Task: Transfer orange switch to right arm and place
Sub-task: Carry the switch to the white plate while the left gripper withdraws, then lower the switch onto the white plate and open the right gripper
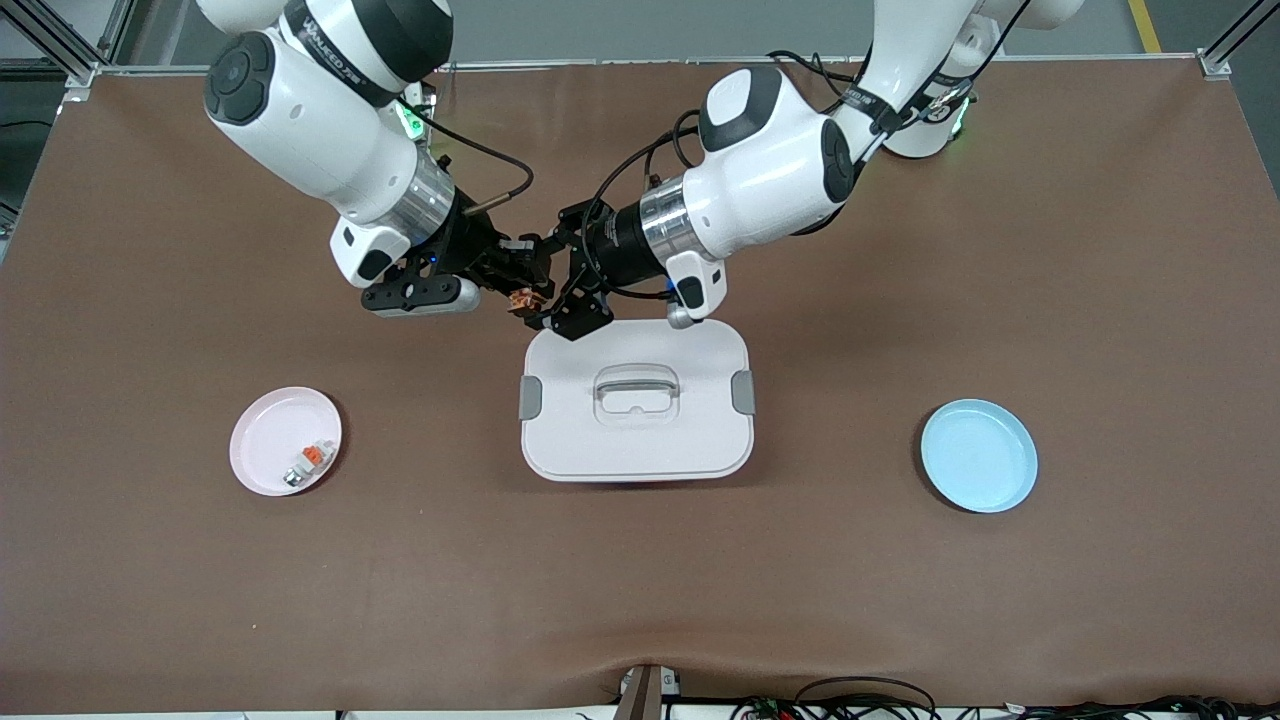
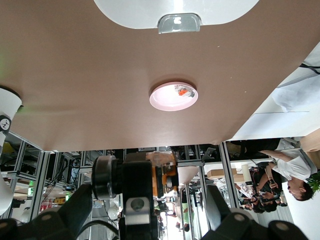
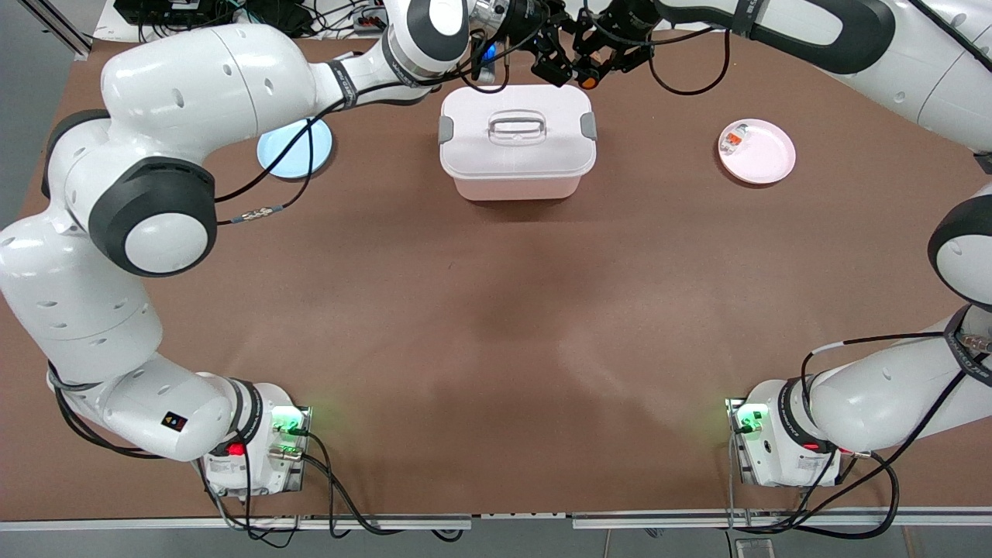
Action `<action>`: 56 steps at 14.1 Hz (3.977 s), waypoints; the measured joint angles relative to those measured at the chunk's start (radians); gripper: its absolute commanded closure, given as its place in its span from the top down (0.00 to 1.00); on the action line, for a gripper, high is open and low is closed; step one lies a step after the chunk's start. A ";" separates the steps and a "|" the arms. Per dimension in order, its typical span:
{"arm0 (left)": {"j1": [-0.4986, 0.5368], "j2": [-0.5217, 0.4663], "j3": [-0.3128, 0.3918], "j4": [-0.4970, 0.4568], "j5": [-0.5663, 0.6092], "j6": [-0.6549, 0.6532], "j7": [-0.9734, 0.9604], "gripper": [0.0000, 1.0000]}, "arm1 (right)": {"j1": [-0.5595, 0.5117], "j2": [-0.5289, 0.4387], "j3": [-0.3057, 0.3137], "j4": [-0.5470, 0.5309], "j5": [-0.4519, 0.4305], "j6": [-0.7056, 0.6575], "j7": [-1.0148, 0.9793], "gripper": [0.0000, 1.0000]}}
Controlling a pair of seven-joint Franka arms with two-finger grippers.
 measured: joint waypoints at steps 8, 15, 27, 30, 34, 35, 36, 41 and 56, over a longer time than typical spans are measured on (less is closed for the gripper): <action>0.118 -0.081 0.001 -0.028 0.165 -0.249 0.012 1.00 | -0.185 0.000 -0.017 0.002 -0.179 -0.232 -0.826 0.00; 0.298 -0.211 0.003 -0.108 0.395 -0.565 0.337 1.00 | -0.263 0.000 -0.019 -0.006 -0.369 -0.250 -1.214 0.00; 0.714 -0.329 0.009 -0.174 0.796 -0.778 1.380 1.00 | -0.475 0.008 -0.023 -0.342 -0.387 0.207 -1.611 0.00; 0.835 -0.344 0.009 -0.215 0.796 -0.699 1.569 1.00 | -0.528 0.019 -0.023 -0.453 -0.387 0.365 -1.679 0.00; 0.884 -0.427 0.008 -0.284 0.796 -0.636 1.612 1.00 | -0.556 0.079 -0.023 -0.494 -0.406 0.477 -1.709 0.00; 0.887 -0.449 0.008 -0.288 0.796 -0.636 1.619 1.00 | -0.560 0.104 -0.023 -0.495 -0.430 0.512 -1.709 0.00; 0.891 -0.468 0.008 -0.293 0.796 -0.636 1.634 1.00 | -0.566 0.132 -0.023 -0.495 -0.455 0.550 -1.709 0.00; 0.906 -0.517 0.008 -0.306 0.796 -0.657 1.676 1.00 | -0.606 0.260 -0.024 -0.489 -0.555 0.697 -1.710 0.00; 0.675 -0.534 0.267 -0.302 0.796 -0.655 1.702 1.00 | -0.650 0.367 -0.026 -0.464 -0.647 0.785 -1.713 0.32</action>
